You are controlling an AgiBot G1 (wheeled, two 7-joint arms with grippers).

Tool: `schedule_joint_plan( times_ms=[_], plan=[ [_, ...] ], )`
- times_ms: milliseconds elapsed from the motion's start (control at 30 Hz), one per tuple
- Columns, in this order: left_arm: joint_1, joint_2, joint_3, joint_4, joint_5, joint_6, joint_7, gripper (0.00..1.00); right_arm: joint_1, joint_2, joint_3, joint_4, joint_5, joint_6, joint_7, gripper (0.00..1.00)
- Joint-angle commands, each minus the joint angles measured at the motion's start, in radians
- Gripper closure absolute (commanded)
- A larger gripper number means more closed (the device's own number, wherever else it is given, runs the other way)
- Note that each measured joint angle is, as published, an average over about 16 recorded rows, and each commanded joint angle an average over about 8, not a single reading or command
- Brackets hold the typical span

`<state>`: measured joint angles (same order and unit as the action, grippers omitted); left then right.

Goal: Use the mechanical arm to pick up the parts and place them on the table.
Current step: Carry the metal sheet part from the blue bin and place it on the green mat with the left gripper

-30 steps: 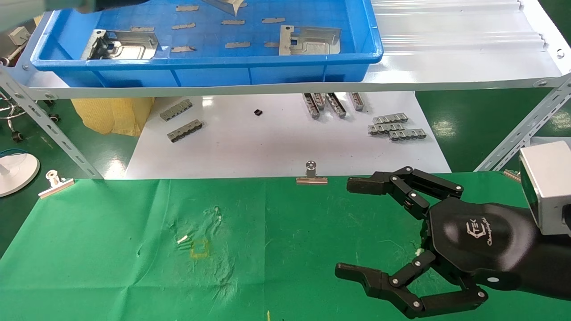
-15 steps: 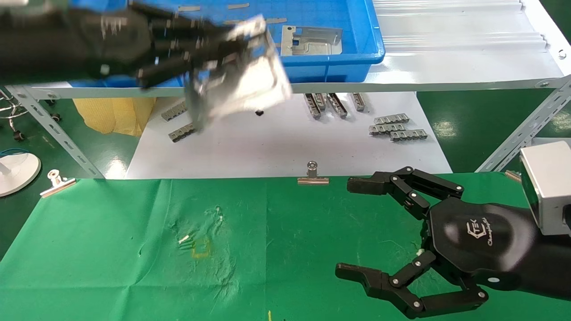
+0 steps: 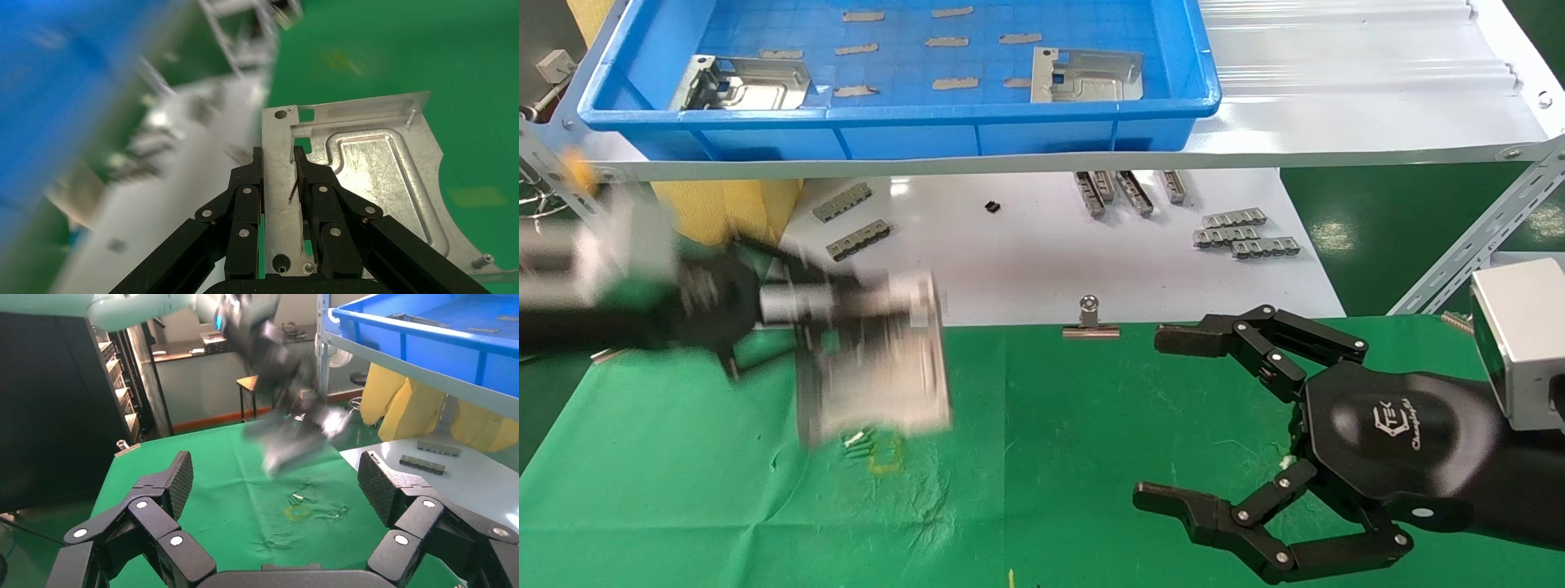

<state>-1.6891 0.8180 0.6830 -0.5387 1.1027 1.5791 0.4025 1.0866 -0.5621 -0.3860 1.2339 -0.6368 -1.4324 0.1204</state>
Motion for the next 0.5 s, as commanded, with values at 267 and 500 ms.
schedule_joint_plan(
  times_ms=[267, 500],
  plan=[
    [0.068, 0.065, 0.094, 0.109, 0.091, -0.045, 0.242, 1.0, 0.0, 0.0, 0.0, 0.0, 0.0, 0.0, 0.0, 0.0],
    [0.076, 0.127, 0.105, 0.245, 0.116, -0.097, 0.365, 0.36, 0.0, 0.0, 0.0, 0.0, 0.0, 0.0, 0.0, 0.0]
  ],
)
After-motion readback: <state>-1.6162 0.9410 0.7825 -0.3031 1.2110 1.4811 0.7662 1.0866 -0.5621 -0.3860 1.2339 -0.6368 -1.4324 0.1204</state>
